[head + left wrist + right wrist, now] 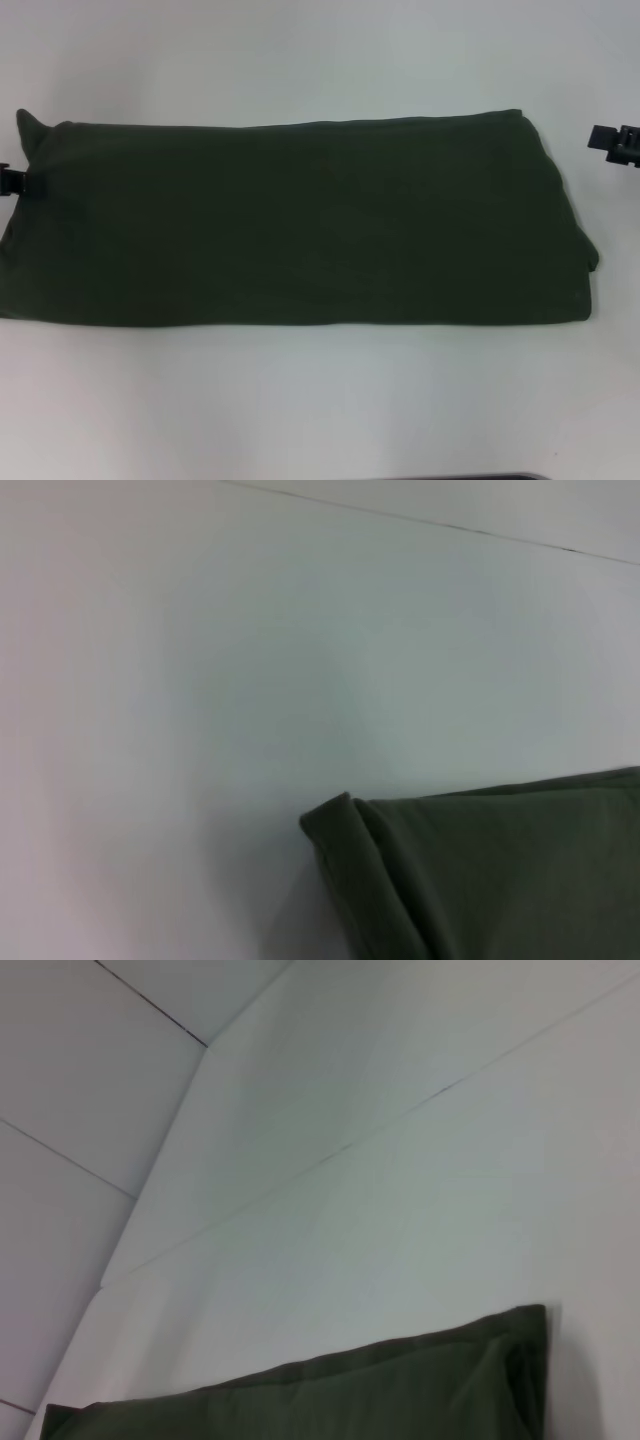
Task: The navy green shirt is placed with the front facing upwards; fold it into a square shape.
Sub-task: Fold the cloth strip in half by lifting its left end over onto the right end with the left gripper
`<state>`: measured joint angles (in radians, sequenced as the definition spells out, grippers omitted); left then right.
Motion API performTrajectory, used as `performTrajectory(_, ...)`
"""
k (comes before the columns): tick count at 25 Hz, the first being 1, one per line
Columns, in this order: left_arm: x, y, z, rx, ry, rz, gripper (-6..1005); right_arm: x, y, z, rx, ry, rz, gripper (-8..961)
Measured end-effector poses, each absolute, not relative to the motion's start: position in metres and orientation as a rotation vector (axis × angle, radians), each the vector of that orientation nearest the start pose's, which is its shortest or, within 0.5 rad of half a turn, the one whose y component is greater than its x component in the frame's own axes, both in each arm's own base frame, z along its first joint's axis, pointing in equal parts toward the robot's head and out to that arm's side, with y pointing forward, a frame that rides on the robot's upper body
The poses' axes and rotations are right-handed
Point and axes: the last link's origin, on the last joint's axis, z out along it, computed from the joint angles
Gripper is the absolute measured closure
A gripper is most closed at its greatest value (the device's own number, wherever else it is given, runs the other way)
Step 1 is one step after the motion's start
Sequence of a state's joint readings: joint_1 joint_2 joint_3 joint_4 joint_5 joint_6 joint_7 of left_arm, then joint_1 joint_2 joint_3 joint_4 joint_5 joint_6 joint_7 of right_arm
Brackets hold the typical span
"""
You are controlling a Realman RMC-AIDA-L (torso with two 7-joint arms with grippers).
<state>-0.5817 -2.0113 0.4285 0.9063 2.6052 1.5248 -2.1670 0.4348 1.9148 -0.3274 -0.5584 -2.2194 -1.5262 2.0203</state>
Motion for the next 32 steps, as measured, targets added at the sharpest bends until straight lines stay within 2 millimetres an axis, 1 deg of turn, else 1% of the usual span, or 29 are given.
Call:
performTrajectory(8,-0.328,0.341,0.080,-2.232,-1.557,-0.096,965,0.355,0.309,0.070,-2.121,1.670,0.732,217)
performTrajectory(12,-0.326,0.342,0.087,-2.218,-1.557,-0.111,962,0.350,0.313,0.064,-2.151,1.664,0.723,217)
performTrajectory(16,-0.320,0.340,0.085,-2.248,-1.562,-0.132,958,0.345,0.316,0.057,-2.174,1.658,0.708,217)
performTrajectory(19,-0.314,0.341,0.084,-2.268,-1.565,-0.159,956,0.343,0.318,0.054,-2.187,1.653,0.696,217)
performTrajectory(24,-0.308,0.342,0.091,-2.260,-1.559,-0.200,952,0.338,0.320,0.048,-2.214,1.639,0.691,217)
performTrajectory(28,-0.298,0.342,0.092,-2.296,-1.555,-0.292,949,0.335,0.322,0.045,-2.227,1.634,0.691,218)
performTrajectory(29,-0.298,0.342,0.092,-2.296,-1.555,-0.292,948,0.334,0.323,0.045,-2.230,1.633,0.690,218)
performTrajectory(30,-0.291,0.342,0.093,-2.324,-1.544,-0.346,947,0.334,0.323,0.044,-2.234,1.632,0.688,218)
performTrajectory(32,-0.289,0.342,0.094,-2.334,-1.538,-0.365,946,0.333,0.324,0.044,-2.238,1.630,0.686,218)
